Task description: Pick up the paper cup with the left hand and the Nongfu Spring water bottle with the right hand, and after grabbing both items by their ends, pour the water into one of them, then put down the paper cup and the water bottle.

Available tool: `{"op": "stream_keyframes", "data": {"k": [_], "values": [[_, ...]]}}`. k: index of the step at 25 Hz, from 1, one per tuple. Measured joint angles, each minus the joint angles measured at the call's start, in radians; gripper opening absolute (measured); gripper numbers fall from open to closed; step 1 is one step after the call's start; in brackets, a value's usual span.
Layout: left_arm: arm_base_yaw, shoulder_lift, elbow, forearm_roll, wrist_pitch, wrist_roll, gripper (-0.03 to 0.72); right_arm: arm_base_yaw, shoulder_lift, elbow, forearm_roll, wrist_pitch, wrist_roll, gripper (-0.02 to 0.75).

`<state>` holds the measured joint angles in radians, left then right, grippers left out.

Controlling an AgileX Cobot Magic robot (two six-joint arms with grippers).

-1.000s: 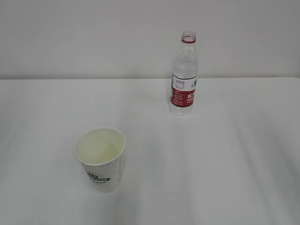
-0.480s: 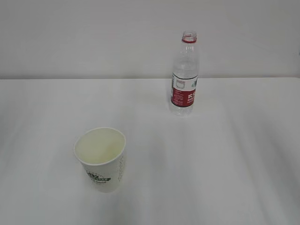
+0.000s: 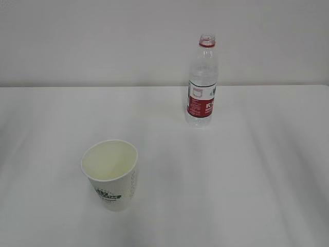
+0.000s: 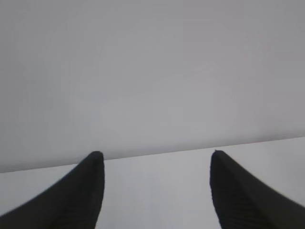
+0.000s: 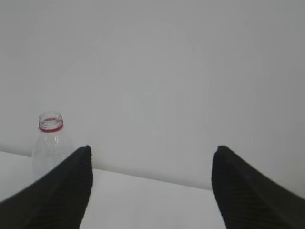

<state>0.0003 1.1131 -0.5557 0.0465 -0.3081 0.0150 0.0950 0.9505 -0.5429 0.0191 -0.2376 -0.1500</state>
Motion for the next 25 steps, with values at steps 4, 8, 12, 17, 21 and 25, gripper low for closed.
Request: {"op": "stream_keyframes", "data": {"k": [4, 8, 12, 17, 21, 25], "values": [[0.0, 0.071, 0.0, -0.008, -0.085, 0.0, 0.507, 0.0, 0.072, 0.0, 0.0, -0.09, 0.0, 0.587], [0.0, 0.13, 0.0, -0.013, -0.145, 0.0, 0.507, 0.0, 0.158, 0.0, 0.0, -0.173, 0.0, 0.587], [0.0, 0.181, 0.0, -0.013, -0.204, 0.001, 0.507, 0.0, 0.239, 0.0, 0.0, -0.248, 0.0, 0.587], [0.0, 0.235, 0.0, -0.013, -0.254, 0.001, 0.507, 0.0, 0.335, 0.0, -0.019, -0.336, 0.0, 0.587], [0.0, 0.269, 0.0, -0.013, -0.259, 0.001, 0.507, 0.0, 0.405, 0.0, -0.053, -0.377, 0.0, 0.587], [0.0, 0.304, 0.0, -0.013, -0.262, 0.001, 0.507, 0.0, 0.462, 0.0, -0.064, -0.381, 0.0, 0.587]]}}
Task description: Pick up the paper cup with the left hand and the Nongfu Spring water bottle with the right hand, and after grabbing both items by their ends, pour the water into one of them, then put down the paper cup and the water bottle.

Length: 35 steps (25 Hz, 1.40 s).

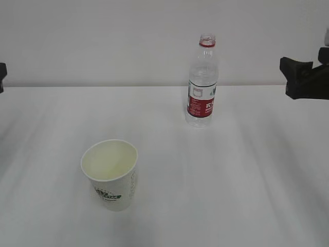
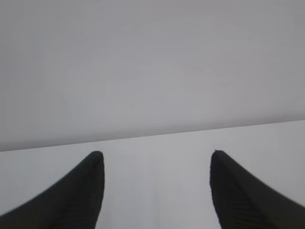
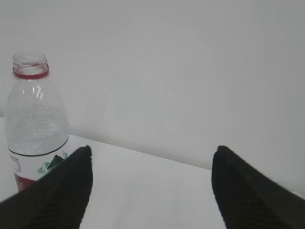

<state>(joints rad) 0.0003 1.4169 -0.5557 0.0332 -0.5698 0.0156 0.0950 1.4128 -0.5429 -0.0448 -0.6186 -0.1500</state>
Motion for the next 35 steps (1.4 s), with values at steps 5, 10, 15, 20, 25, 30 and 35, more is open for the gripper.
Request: {"op": "stream_keyframes", "data": {"k": [5, 10, 15, 20, 25, 30, 35], "values": [[0.0, 0.038, 0.033, 0.0, -0.002, 0.0, 0.507, 0.0, 0.036, 0.014, -0.052, -0.015, 0.0, 0.587], [0.0, 0.043, 0.118, 0.0, -0.083, 0.002, 0.507, 0.0, 0.045, 0.113, -0.068, -0.124, 0.0, 0.587], [0.0, 0.043, 0.219, -0.002, -0.22, 0.002, 0.507, 0.0, 0.045, 0.193, -0.068, -0.206, 0.0, 0.587], [0.0, 0.043, 0.3, -0.002, -0.326, -0.006, 0.507, 0.0, 0.045, 0.244, -0.069, -0.255, 0.002, 0.587], [0.0, 0.043, 0.382, -0.002, -0.395, -0.056, 0.507, 0.0, 0.045, 0.291, -0.069, -0.295, 0.01, 0.587], [0.0, 0.043, 0.456, 0.013, -0.534, -0.086, 0.507, 0.0, 0.045, 0.35, -0.069, -0.377, 0.055, 0.587], [0.0, 0.043, 0.507, 0.091, -0.568, -0.089, 0.507, 0.0, 0.045, 0.401, -0.069, -0.445, 0.08, 0.587]]}}
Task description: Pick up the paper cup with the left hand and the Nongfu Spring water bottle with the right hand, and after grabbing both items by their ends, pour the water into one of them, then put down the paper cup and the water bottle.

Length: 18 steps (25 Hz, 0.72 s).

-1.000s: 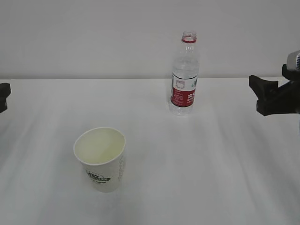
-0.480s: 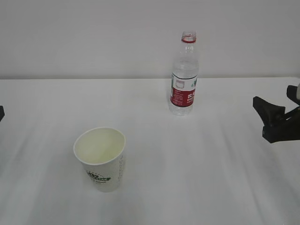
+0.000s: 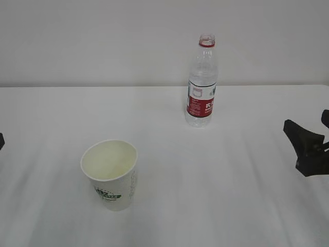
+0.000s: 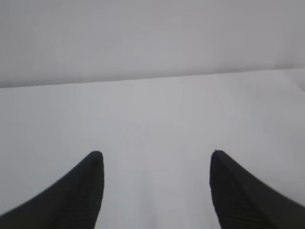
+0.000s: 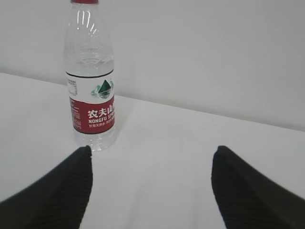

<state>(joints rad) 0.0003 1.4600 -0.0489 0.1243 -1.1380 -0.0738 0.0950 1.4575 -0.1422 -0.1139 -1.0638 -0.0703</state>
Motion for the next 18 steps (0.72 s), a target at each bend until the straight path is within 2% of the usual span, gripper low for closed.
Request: {"op": "stream_keyframes", "data": {"k": [5, 18], "values": [[0.0, 0.0, 0.042, 0.036, 0.0, -0.007, 0.507, 0.0, 0.0, 0.026, 0.004, -0.065, 0.005, 0.587], [0.0, -0.002, 0.044, 0.056, -0.002, -0.082, 0.507, 0.0, 0.0, 0.026, 0.015, -0.069, 0.005, 0.587]]}}
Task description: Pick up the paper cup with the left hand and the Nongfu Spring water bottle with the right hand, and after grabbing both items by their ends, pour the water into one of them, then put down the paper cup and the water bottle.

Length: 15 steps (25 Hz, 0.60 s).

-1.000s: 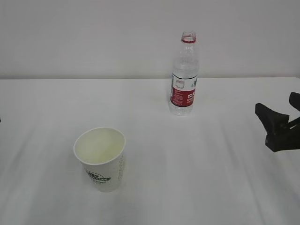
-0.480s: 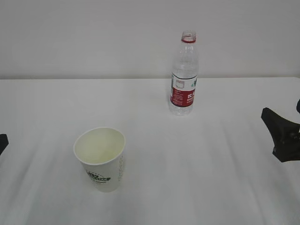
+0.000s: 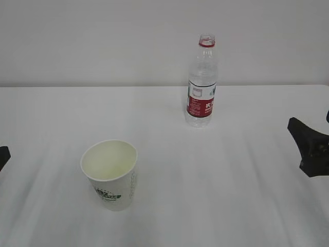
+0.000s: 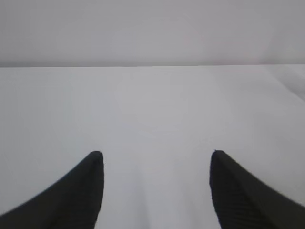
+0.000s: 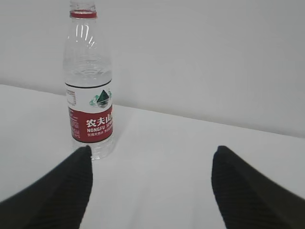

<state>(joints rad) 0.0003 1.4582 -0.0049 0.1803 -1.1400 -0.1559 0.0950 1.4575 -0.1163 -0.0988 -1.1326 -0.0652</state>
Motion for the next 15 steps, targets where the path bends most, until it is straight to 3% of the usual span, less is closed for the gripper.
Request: {"op": "stream_keyframes", "data": {"k": [15], "values": [[0.0, 0.0, 0.0, 0.061, 0.0, -0.006, 0.507, 0.0, 0.0, 0.121, 0.031, -0.007, 0.025, 0.587]]}}
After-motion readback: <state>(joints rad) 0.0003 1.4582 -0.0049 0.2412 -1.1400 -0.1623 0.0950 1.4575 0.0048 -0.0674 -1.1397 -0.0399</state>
